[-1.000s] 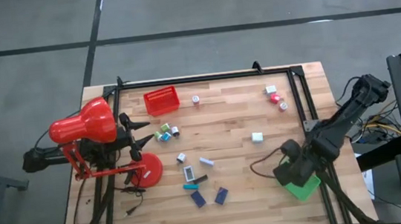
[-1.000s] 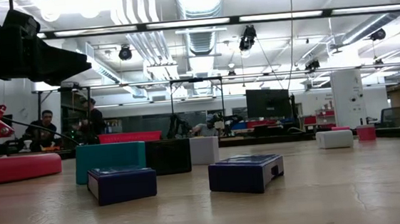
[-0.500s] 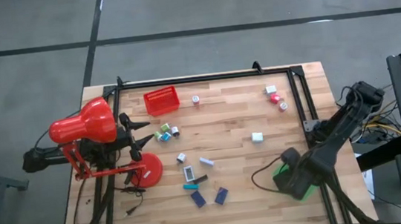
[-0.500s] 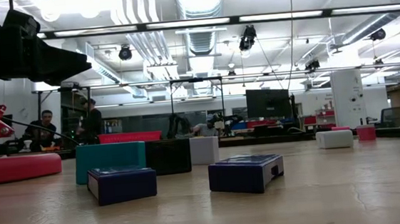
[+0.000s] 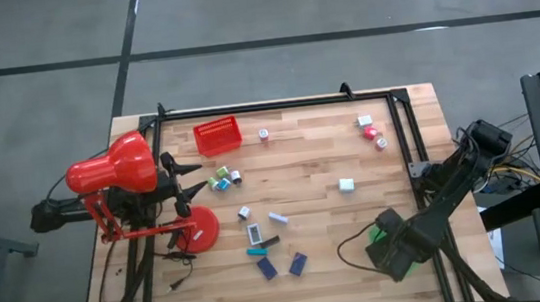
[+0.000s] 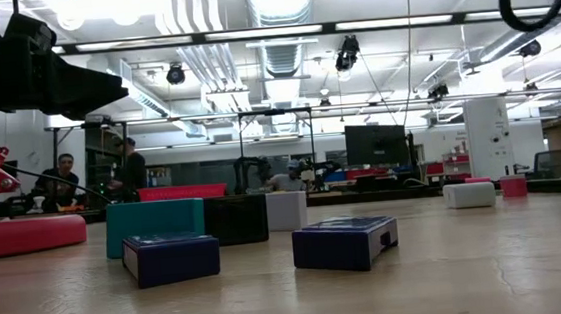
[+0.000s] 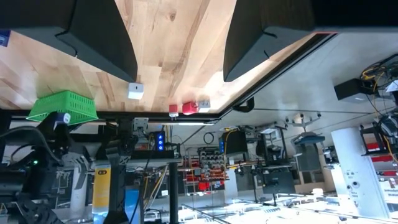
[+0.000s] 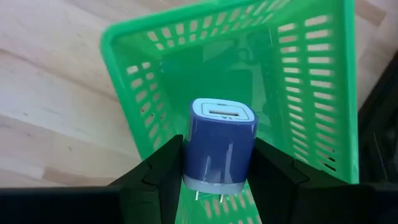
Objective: Pick & Place Office items
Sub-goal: Put the purple charger adapter into the green bin
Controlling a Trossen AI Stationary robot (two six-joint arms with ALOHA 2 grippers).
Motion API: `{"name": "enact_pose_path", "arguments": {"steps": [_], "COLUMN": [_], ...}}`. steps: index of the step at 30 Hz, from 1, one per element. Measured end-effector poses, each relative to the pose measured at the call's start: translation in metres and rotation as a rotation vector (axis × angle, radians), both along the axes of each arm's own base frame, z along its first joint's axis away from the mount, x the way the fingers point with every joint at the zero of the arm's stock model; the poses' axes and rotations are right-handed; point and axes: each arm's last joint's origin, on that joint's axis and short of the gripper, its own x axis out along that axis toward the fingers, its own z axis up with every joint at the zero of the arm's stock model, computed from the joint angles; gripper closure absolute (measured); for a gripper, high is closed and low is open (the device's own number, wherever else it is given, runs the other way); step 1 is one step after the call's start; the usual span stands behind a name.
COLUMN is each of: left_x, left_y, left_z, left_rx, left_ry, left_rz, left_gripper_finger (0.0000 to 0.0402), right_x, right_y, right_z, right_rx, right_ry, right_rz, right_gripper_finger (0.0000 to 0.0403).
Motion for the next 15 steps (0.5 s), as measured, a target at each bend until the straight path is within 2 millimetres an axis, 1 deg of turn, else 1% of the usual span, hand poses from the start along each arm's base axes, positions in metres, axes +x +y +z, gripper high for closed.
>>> {"name": "enact_pose_path", "arguments": {"steps": [8, 15], "left_x": [0.0, 0.0], "left_y": [0.0, 0.0], "left_z": [0.0, 0.0], "left_rx": [0.0, 0.0], "left_ry": [0.0, -0.001], "left_rz": [0.0, 0.001], "left_gripper_finger": [0.0156, 0.0156], "right_x": [0.0, 0.0], "right_y": [0.004, 0.003], "right_z": [-0.022, -0.031], "right_rx": [-0.007, -0.029], "right_ry": [0.002, 0.018], "right_rz": [-0.003, -0.002], "right_gripper_finger": [0.0255, 0.0255]}}
